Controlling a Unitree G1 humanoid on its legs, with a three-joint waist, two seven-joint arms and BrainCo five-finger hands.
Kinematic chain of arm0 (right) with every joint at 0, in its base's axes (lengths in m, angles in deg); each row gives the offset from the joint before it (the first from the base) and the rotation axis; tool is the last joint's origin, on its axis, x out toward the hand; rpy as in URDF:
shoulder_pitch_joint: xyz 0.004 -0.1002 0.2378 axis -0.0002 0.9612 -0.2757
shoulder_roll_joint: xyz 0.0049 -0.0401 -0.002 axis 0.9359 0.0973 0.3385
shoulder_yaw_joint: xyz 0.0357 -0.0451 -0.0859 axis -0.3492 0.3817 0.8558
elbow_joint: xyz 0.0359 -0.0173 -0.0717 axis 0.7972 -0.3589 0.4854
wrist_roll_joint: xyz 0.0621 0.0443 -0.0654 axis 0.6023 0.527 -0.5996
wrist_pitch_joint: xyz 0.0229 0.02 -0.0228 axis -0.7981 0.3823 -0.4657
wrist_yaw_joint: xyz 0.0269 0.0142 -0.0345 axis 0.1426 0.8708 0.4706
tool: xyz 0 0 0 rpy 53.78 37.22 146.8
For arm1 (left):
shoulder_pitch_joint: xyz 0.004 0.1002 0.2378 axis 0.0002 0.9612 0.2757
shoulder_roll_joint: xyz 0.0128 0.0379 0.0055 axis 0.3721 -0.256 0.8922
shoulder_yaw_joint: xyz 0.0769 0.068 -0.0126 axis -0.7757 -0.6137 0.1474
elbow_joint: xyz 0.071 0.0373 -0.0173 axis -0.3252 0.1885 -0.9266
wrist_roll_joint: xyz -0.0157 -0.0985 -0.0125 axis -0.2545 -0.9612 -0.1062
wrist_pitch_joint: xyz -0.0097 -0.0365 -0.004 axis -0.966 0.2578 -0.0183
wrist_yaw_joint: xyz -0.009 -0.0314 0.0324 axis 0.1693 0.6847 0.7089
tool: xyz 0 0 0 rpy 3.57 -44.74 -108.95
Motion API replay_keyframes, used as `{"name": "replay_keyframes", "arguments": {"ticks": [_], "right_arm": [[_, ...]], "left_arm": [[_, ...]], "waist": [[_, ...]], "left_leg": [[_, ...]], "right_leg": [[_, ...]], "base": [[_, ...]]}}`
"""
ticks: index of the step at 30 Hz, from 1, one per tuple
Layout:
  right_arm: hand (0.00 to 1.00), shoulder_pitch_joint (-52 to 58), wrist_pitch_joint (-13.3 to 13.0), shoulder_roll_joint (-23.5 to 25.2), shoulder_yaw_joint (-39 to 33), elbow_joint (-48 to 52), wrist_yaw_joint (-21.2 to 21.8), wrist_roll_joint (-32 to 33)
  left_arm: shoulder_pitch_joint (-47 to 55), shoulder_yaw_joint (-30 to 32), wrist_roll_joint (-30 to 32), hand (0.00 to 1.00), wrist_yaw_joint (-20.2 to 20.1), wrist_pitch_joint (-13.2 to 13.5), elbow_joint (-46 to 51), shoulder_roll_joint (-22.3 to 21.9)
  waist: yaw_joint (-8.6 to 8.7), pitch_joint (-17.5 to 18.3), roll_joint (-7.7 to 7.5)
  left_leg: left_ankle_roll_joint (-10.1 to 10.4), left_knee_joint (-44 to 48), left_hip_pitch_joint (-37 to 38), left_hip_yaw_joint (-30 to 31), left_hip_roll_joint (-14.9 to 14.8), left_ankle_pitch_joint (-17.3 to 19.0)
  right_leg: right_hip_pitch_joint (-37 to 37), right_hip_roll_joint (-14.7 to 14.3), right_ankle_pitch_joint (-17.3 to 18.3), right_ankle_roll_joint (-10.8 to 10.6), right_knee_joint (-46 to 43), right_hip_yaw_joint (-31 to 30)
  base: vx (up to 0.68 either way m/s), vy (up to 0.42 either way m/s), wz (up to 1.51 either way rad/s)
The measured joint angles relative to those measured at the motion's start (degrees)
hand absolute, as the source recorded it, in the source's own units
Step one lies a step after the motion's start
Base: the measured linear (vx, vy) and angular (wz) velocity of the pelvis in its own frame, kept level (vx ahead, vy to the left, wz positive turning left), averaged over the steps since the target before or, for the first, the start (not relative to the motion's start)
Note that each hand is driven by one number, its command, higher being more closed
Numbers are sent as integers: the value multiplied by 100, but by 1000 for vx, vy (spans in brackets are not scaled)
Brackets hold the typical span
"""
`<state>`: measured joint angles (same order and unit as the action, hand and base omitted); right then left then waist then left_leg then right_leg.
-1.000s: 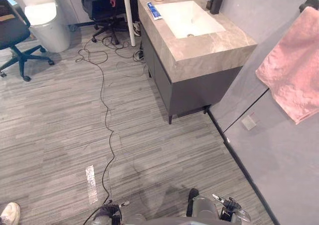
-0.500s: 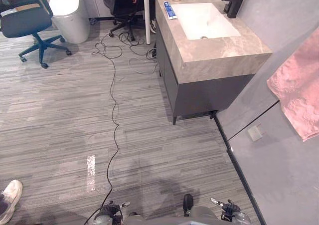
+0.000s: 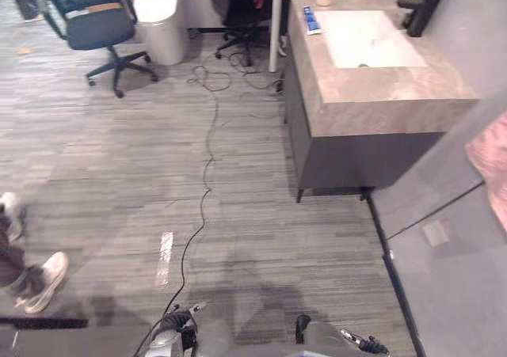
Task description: Organize washtable
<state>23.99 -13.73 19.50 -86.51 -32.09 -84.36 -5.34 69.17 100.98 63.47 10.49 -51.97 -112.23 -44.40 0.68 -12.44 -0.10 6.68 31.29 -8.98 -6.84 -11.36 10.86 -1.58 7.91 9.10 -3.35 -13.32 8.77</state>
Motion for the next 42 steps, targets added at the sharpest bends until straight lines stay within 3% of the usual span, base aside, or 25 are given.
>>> {"name": "replay_keyframes", "arguments": {"ticks": [4, 6, 8, 10, 14, 15, 16, 17, 19, 21, 23, 25, 26, 27, 28, 29, 30, 31, 32, 33, 34, 36, 38, 41, 42], "right_arm": [[0, -58, 4, -41, -28, -4, -77, 6], [0, -11, 11, -43, -19, -22, -108, 3], [0, -87, 44, -19, -30, -199, -120, 3], [0, -153, 50, -3, -110, -238, -119, 4], [0, -453, 40, -37, -136, -187, -116, 12], [0, -531, 19, -41, -110, -113, -117, 41], [0, -558, -13, -63, -78, -52, -117, 126], [0, -549, -22, -62, -26, 15, -117, 155], [0, -556, -140, -31, 290, 133, -113, 249], [0, -573, -164, -24, 259, 328, -113, 269], [0, -555, -176, -46, 159, 347, -123, 286], [0, -394, -108, 36, -174, 309, -168, 441], [0, -335, -101, 86, -271, 280, -171, 475], [0, -189, -41, 126, -473, 249, -165, 468], [0, -192, -1, 128, -564, 264, -165, 467], [0, -197, 34, 190, -724, 297, -161, 466], [0, -182, 59, 286, -1010, 417, -155, 460], [0, -137, 56, 357, -898, 631, -146, 452], [0, -136, 56, 361, -835, 701, -140, 452], [0, -97, 42, 314, -774, 738, -132, 366], [0, -111, 41, 283, -699, 739, -143, 360], [0, -176, 37, 293, -505, 746, -152, 360], [0, -300, 28, 289, -136, 798, -170, 362], [0, -379, -15, 240, -170, 741, -167, 363], [0, -402, -7, 203, -169, 645, -165, 363]], "left_arm": [[182, 218, -65, 0, 25, -60, -82, -13], [329, 214, -104, 0, 89, -113, -152, -12], [343, 195, -148, 0, 140, -104, -166, 4], [315, 196, -165, 0, 148, -105, -142, 95], [367, 193, -163, 0, 188, -119, -179, 23], [367, 135, -157, 0, 185, -119, -183, 48], [382, -7, -157, 0, 182, -153, -194, 82], [355, -95, -151, 0, 181, -161, -194, 104], [317, -339, -80, 0, 170, -168, -199, 227], [70, -373, -85, 0, 167, -178, -204, 203], [-177, -369, -92, 0, 166, -181, -192, 57], [-436, -386, -86, 0, 125, -162, -89, -139], [-474, -388, -85, 0, 109, -158, -63, -161], [-506, -367, -74, 0, 72, -157, -66, -278], [-526, -329, -48, 0, 53, -158, -65, -364], [-525, -251, 32, 0, 25, -158, -60, -438], [-466, -20, 37, 0, -26, -156, -42, -527], [-329, 257, 22, 0, -39, -147, 146, -658], [-266, 276, 12, 0, -55, -130, 214, -686], [-235, 432, 2, 0, -106, -117, 363, -694], [-230, 477, 7, 0, -105, -84, 389, -614], [-187, 506, -29, 0, -100, -59, 421, -495], [-113, 712, -50, 0, -31, -33, 562, -428], [211, 742, -39, 0, 55, -49, 506, -469], [278, 731, -35, 0, 102, -63, 410, -454]], "waist": [[6, -24, 75], [-40, 0, 110], [-99, 53, -45], [-143, 81, -161], [-159, 157, -81], [-137, 127, -119], [-94, 61, -24], [-59, 38, -11], [92, 29, -2], [216, -77, 73], [313, -211, 188], [383, -329, 235], [381, -324, 120], [405, -343, 169], [405, -356, 269], [453, -342, 333], [494, -333, 412], [461, -334, 473], [407, -338, 478], [287, -355, 483], [163, -391, 409], [60, -399, 282], [-94, -372, 181], [-156, -147, 366], [-201, -124, 377]], "left_leg": [[6, -981, -278, -199, -127, -33], [3, -1161, -255, -305, -66, -371], [-111, -820, -500, -311, 146, -14], [-203, -272, -721, -238, 359, 366], [-615, 21, -520, -452, 745, 896], [-739, -249, -103, -535, 1013, 964], [-847, -492, 363, -516, 1095, 1023], [-892, -626, 600, -474, 1103, 1048], [-904, -1374, 1468, -358, 1105, 1010], [-895, -1950, 2016, -271, 1091, 938], [-893, -2209, 2339, -215, 1019, 938], [-893, -2519, 2794, -124, 1007, 938], [-893, -2560, 2906, -78, 1060, 938], [-845, -2562, 3163, -9, 1023, 910], [-721, -2464, 3192, -60, 923, 838], [-545, -1966, 3114, -63, 799, 611], [-106, -257, 2609, -25, 487, -40], [321, 1953, 1695, 199, 176, -853], [333, 2697, 1349, 207, 94, -859], [196, 3825, 647, 263, -6, -740], [76, 4227, 88, 180, -9, -447], [-218, 3929, -522, -129, -67, -113], [-442, 2006, -1168, -717, -290, 95], [-83, -1355, -1183, -637, -99, -397], [15, -1512, -1239, -429, -21, -665]], "right_leg": [[68, 110, 98, -159, 130, -47], [252, 264, 153, -364, 312, -59], [321, 355, 140, -389, 399, -161], [423, 561, 124, -680, 444, -188], [12, 1019, 223, -785, -818, -493], [-653, 1285, -72, -366, -2420, -703], [-1044, 1211, -380, -360, -3577, -987], [-1178, 1072, -331, -358, -4122, -1017], [-1833, 344, 145, -230, -5153, -720], [-2483, -99, 350, -63, -4693, -264], [-2785, -233, 376, 63, -3855, 143], [-2879, -263, -266, 167, -1433, 679], [-2817, -256, -525, 202, -882, 698], [-2783, -292, -1359, 700, -1065, 577], [-2859, -337, -1063, 794, -1422, 589], [-2895, -363, -541, 894, -1954, 619], [-2488, -573, 79, 964, -2173, 695], [-1975, -867, 361, 1047, -2023, 654], [-1773, -972, 443, 1103, -1960, 611], [-1271, -1161, 569, 1211, -1746, 499], [-762, -1226, 643, 1238, -1472, 326], [-202, -1223, 669, 1199, -1046, 37], [619, -1142, 769, 956, -347, -313], [1334, -1068, 991, 627, 197, -661], [1590, -999, 1080, 470, 315, -841]], "base": [[90, 142, -3], [236, 280, -3], [349, 282, 30], [381, 259, 31], [349, 247, -2], [383, 220, 8], [416, 183, 13], [435, 117, 18], [218, -77, 23], [-75, -206, 33], [-139, -123, 48], [210, -68, 67], [661, -150, 48], [564, -184, 21], [725, -248, 11], [773, -336, -13], [968, -388, -29], [856, -332, -45], [767, -212, -59], [694, -166, -69], [649, -139, -67], [165, -97, -69], [-230, -116, -72], [-120, -25, -57], [272, 158, -80]]}}
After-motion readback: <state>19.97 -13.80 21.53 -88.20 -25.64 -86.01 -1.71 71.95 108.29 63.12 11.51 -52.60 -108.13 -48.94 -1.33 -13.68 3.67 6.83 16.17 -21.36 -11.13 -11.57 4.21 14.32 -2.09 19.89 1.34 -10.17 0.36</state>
